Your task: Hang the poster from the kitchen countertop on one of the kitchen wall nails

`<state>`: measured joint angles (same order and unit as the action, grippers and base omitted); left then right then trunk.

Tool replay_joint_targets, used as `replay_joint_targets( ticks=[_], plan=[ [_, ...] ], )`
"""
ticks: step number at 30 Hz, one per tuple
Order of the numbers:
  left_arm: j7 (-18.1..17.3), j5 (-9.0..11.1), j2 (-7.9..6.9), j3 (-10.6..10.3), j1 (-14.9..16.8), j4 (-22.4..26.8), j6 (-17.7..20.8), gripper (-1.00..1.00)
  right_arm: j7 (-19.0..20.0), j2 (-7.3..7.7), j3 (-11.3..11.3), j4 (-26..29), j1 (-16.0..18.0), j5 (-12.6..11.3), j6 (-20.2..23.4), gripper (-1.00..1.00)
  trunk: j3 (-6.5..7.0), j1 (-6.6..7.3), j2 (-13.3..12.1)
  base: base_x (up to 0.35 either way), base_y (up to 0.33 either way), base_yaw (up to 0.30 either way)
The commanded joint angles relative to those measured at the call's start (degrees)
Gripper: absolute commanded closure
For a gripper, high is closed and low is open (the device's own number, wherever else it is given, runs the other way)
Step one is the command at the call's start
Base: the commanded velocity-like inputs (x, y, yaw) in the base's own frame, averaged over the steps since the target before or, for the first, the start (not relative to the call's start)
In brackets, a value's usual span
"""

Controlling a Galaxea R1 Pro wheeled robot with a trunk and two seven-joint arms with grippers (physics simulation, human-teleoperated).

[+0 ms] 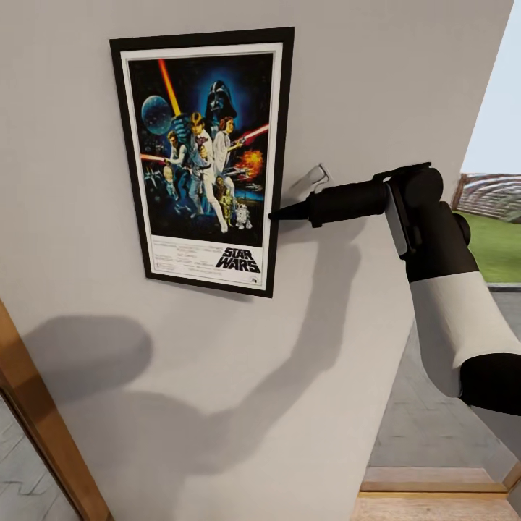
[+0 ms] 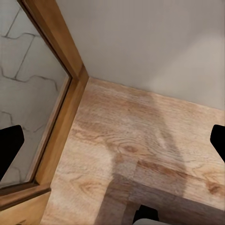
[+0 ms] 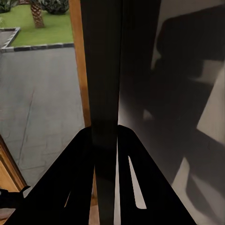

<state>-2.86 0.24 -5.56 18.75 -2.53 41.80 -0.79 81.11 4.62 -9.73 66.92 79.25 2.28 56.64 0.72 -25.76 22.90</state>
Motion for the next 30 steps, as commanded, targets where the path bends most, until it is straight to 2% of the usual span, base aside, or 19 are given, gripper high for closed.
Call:
replay_joint_targets(
  ticks=[1,21,30],
  plan=[
    [-0.3,0.03,0.02,0.15,-0.02,0.04,-0.08,-1.0,0.45,0.03,-0.03,-0.03,0.03,0.71,0.57,1.0,-0.01,-0.02,0.02,0.0,0.0,0.0],
    [-0.3,0.03,0.02,0.15,-0.02,0.04,-0.07,-1.0,0.45,0.24,-0.17,0.07,-0.12,0.62,0.5,1.0,-0.01,-0.02,0.02,-0.007,0.0,0.0],
    [-0.3,0.03,0.02,0.15,-0.02,0.04,-0.05,-1.0,0.52,0.3,-0.21,3.97,-4.1,0.62,0.4,1.0,-0.01,-0.02,0.02,0.0,0.0,0.0]
  ],
)
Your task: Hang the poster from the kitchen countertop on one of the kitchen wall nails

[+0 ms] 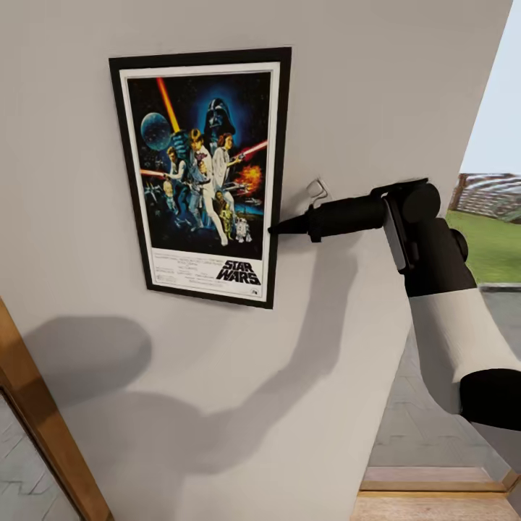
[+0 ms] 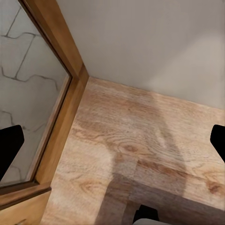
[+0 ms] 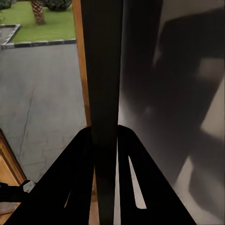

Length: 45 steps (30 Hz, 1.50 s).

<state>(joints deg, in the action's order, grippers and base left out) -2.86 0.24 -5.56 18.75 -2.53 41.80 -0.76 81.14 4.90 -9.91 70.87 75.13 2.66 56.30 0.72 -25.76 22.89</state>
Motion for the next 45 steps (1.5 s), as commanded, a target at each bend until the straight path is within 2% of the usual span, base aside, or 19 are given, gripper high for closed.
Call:
replay_joint_targets(
  ticks=[1,13,45],
  plan=[
    [-0.3,0.02,0.02,0.15,-0.02,0.03,-0.09,-1.0,0.49,0.02,-0.02,0.26,-0.19,0.24,0.75,1.0,-0.01,-0.02,0.03,0.0,0.0,0.0],
    [-0.3,0.02,0.02,0.15,-0.02,0.03,-0.05,-1.0,0.51,0.09,0.0,1.58,-2.27,0.24,0.75,1.0,-0.01,-0.02,0.03,0.0,0.0,0.0],
    [-0.3,0.02,0.02,0.15,-0.02,0.03,-0.03,-1.0,0.51,0.11,0.24,1.73,-2.45,0.24,0.75,1.0,-0.01,-0.02,0.03,0.0,0.026,0.0]
  ],
)
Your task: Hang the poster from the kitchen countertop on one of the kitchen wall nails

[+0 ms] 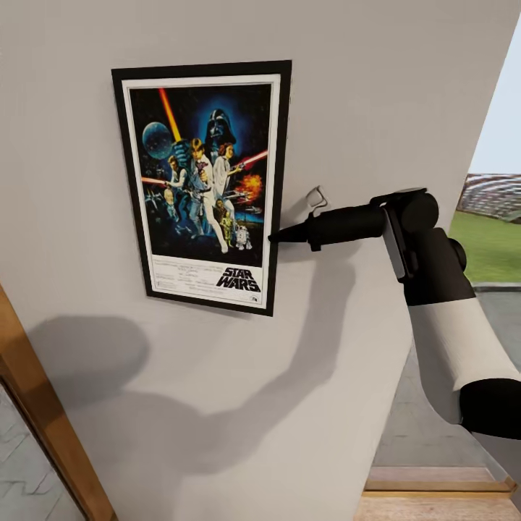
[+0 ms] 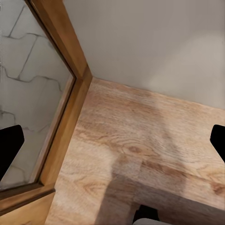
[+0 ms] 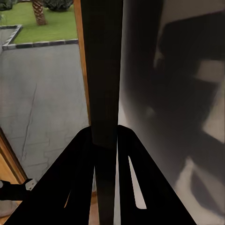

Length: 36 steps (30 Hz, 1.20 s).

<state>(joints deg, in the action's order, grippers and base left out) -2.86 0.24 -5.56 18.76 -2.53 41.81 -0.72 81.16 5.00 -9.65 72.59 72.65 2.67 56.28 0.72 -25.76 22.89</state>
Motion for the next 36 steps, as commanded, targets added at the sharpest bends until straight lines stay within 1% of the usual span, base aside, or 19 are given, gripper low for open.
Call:
replay_joint_targets(
  ticks=[1,18,36],
  plan=[
    [-0.3,0.02,0.02,0.14,-0.02,0.03,-0.07,-1.0,0.48,0.01,-0.02,0.01,0.03,0.23,0.76,1.0,-0.01,-0.02,0.03,0.0,0.131,0.0],
    [-0.3,0.02,0.02,0.14,-0.02,-0.01,-0.05,-1.0,0.47,0.01,-0.09,0.01,0.03,0.23,0.76,1.0,-0.01,-0.02,0.03,0.01,0.08,0.0],
    [-0.3,0.02,0.02,0.2,-0.02,0.03,-0.07,-1.0,0.32,0.01,-0.02,-0.17,0.03,0.34,0.76,1.0,-0.01,-0.02,0.03,0.002,0.009,0.0]
  ],
)
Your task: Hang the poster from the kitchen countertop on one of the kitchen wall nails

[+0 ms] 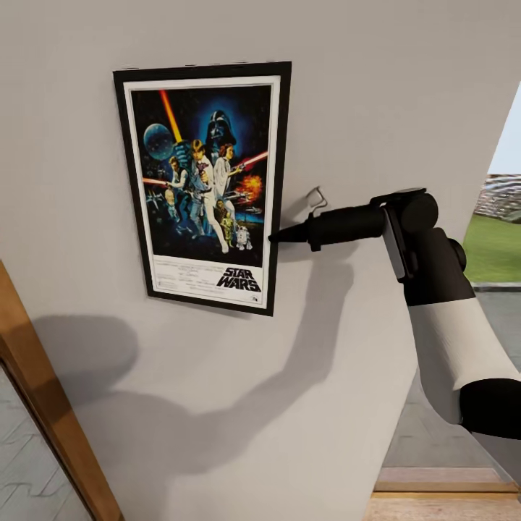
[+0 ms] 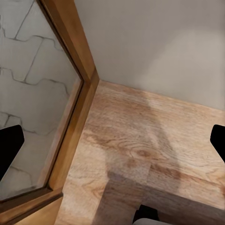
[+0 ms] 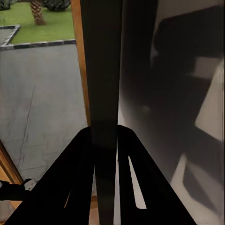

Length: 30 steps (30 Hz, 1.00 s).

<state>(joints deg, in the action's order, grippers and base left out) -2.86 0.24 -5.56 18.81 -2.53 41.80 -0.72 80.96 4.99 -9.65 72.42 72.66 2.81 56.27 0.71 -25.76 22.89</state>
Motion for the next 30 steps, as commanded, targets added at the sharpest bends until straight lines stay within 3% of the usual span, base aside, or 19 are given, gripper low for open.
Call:
replay_joint_targets(
  ticks=[1,11,17,18,30],
  plan=[
    [-0.3,0.02,0.06,0.17,-0.02,0.05,-0.07,-1.0,0.53,0.02,-0.02,0.06,0.03,0.18,0.73,1.0,-0.01,-0.02,0.03,0.0,0.0,0.0],
    [-0.3,0.02,0.11,0.2,-0.02,0.08,-0.07,-1.0,0.53,0.02,-0.02,0.13,0.03,0.15,0.68,1.0,-0.01,-0.02,0.03,0.0,0.0,0.0],
    [-0.38,0.19,-1.06,0.18,-0.02,-0.02,0.01,-1.0,0.52,0.02,0.0,0.29,0.03,-0.05,0.6,1.0,-0.01,-0.02,0.03,0.165,0.0,0.0],
    [-0.39,0.2,-1.09,0.18,-0.02,-0.04,0.01,-1.0,0.52,0.02,-0.01,0.28,0.03,0.12,0.59,-1.0,-0.01,-0.02,0.03,0.112,0.0,0.0],
    [-0.39,0.2,-1.08,0.19,-0.02,-0.05,-0.01,-1.0,0.45,0.02,0.07,0.34,0.03,0.17,0.66,-1.0,-0.01,-0.02,0.03,0.015,0.0,0.0]
  ],
)
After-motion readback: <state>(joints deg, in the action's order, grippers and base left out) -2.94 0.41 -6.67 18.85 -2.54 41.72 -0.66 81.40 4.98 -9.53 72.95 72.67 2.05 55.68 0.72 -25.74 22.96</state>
